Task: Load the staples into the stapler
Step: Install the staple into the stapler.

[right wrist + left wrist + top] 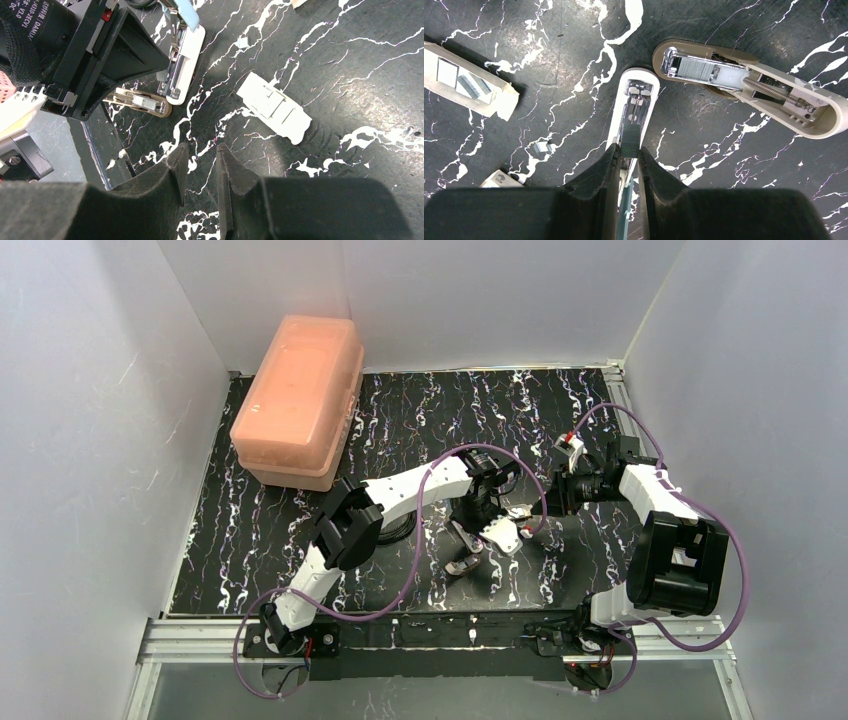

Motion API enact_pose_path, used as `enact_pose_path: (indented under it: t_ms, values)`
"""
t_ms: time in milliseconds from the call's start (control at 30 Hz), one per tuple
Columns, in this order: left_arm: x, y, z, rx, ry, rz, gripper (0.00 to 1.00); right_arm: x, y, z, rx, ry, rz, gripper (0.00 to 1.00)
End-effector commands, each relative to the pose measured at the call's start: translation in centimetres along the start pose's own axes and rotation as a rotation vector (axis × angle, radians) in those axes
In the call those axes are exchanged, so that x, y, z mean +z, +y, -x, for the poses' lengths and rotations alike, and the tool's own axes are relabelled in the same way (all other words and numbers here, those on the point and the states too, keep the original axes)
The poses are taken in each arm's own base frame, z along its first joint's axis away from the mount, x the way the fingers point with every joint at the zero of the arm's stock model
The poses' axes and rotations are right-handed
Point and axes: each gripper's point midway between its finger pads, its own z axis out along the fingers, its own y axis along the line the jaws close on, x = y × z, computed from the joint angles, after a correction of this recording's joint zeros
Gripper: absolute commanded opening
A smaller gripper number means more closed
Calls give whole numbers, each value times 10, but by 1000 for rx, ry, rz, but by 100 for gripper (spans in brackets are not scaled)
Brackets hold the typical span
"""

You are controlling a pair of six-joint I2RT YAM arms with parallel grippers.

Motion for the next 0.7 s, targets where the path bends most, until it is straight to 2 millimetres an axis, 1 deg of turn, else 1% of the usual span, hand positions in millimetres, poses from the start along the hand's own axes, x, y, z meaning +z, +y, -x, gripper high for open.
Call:
enact_pose_path:
  t_ms: [0,667]
  values:
    - [-7,-3,3,0,0,-12,0,-5,2,14,-33,-24,8,35]
    - [-2,-5,4,6,1,-26,0,-5,3,14,-34,-24,8,35]
